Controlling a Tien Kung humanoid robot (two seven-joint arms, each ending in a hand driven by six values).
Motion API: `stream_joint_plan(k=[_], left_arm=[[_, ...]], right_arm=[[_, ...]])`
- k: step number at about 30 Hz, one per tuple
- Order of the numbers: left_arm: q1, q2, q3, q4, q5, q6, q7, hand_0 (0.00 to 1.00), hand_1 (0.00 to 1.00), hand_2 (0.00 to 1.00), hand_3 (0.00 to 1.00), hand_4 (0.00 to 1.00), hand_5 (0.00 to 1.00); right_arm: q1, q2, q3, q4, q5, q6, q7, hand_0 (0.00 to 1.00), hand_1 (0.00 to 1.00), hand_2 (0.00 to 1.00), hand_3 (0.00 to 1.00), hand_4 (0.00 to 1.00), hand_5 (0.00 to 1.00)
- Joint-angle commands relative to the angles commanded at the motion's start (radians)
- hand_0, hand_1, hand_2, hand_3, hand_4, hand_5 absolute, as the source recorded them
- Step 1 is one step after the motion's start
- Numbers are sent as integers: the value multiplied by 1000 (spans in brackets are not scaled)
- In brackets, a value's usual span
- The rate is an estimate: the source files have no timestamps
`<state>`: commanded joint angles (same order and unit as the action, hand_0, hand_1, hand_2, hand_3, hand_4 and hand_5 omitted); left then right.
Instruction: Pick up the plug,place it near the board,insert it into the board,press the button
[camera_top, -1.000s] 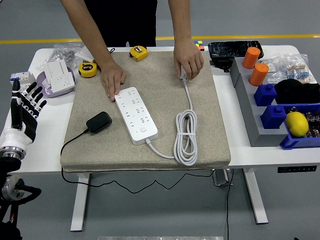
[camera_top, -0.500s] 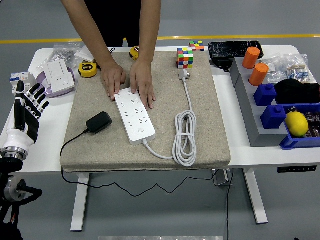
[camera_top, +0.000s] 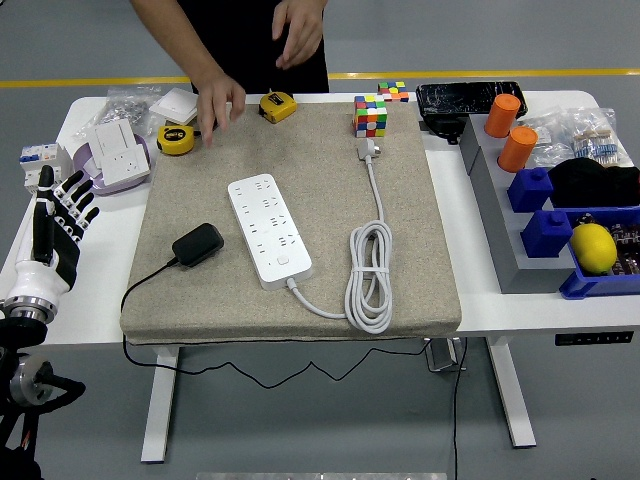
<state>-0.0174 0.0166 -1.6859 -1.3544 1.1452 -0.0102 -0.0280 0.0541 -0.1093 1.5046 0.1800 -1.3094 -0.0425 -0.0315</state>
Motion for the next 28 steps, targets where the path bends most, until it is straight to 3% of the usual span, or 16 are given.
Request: stream_joint_plan(k=[28], left_arm=[[-6, -4, -1, 4, 9, 6, -3, 915, 944, 877, 861, 998, 988]], right_arm=[[4, 0, 0, 0, 5, -1, 1, 825, 752, 743, 766, 998, 830]])
